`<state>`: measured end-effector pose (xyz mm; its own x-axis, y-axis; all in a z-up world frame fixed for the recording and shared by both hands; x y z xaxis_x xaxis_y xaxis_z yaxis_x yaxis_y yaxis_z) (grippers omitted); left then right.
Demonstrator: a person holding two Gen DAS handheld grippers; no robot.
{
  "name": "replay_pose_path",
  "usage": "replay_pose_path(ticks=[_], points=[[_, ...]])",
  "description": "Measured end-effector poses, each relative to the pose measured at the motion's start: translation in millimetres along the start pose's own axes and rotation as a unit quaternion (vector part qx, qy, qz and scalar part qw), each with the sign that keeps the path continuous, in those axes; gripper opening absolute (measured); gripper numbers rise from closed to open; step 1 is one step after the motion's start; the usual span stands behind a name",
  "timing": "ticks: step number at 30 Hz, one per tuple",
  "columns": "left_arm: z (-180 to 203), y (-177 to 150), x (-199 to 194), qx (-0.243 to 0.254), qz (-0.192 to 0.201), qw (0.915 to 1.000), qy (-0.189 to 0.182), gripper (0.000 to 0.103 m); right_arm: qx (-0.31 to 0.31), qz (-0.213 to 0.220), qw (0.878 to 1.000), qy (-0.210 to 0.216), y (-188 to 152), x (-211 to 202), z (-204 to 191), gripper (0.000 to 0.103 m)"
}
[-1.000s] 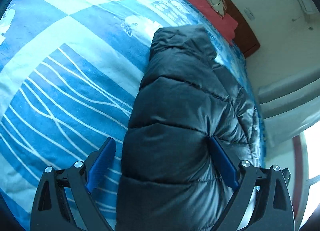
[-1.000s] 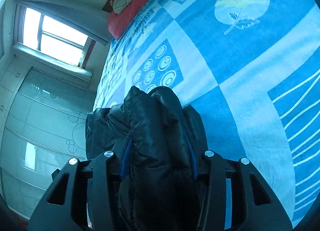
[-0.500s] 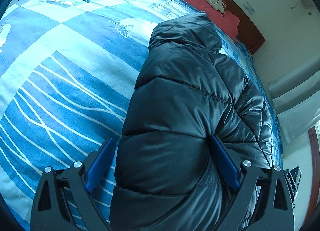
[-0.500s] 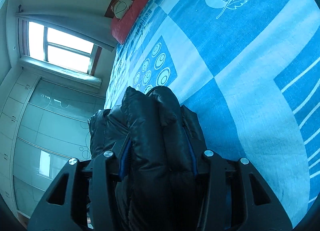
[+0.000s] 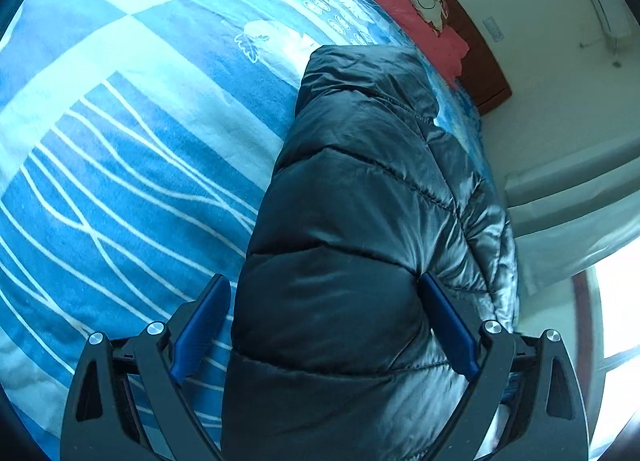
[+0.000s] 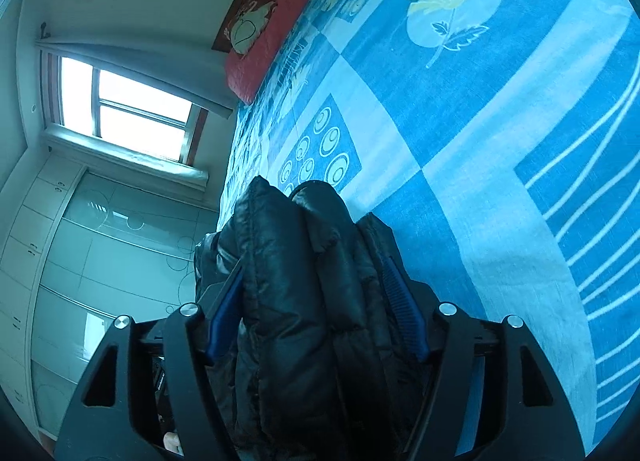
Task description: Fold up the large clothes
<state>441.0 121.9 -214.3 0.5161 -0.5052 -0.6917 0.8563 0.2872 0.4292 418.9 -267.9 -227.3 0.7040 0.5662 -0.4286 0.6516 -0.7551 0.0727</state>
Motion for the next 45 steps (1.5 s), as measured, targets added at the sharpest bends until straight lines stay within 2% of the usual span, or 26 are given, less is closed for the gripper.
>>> replay_pose_path(ticks=[4, 12, 18, 22, 24, 29, 34, 36, 39, 41, 45], points=[[-3, -1, -7, -0.009, 0.004, 0.9999, -0.011, 0.094, -0.004, 0.004, 1.000, 0.000, -3, -6, -4, 0.067], [11, -6, -23, 0.032, 0.012, 0.9989, 0.033, 0.094, 0.000, 0.016, 1.000, 0.004, -9, -24, -3, 0.067], [19, -20, -38, 0.078, 0.010, 0.9941, 0.074, 0.094, 0.012, 0.029, 0.999, -0.015, -14, -39, 0, 0.067], [23, -28, -49, 0.100, 0.011, 0.9901, 0.098, 0.094, 0.015, 0.059, 0.998, -0.017, -17, -62, 3, 0.067], [25, -33, -55, 0.112, 0.012, 0.9878, 0.107, 0.094, 0.012, 0.067, 0.997, -0.026, -18, -72, 3, 0.067], [34, -54, -65, 0.136, 0.009, 0.9825, 0.126, 0.094, -0.030, 0.082, 0.993, -0.086, -36, -92, 1, 0.067], [40, -78, -80, 0.154, 0.016, 0.9773, 0.144, 0.094, -0.108, 0.101, 0.975, -0.165, -71, -109, -3, 0.067], [42, -90, -90, 0.157, 0.022, 0.9756, 0.152, 0.094, -0.147, 0.116, 0.962, -0.199, -88, -118, -6, 0.069], [50, -108, -106, 0.170, 0.027, 0.9711, 0.166, 0.094, -0.208, 0.139, 0.939, -0.236, -114, -132, -16, 0.077], [59, -119, -119, 0.190, 0.038, 0.9640, 0.182, 0.094, -0.249, 0.151, 0.923, -0.252, -134, -142, -23, 0.077], [73, -142, -142, 0.226, 0.055, 0.9507, 0.204, 0.094, -0.297, 0.163, 0.903, -0.263, -165, -160, -31, 0.082]])
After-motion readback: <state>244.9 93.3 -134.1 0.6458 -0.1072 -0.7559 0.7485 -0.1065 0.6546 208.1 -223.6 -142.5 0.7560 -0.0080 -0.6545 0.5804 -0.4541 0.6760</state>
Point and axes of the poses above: each gripper's, at about its wrist camera, not at the fingertips, and x roughly the way its jaws point, z to its right, y to its top, the point moved 6 cm from there along x, roughly the way its jaws point, and after that the axes turned 14 degrees about x, right-handed, at the moved point
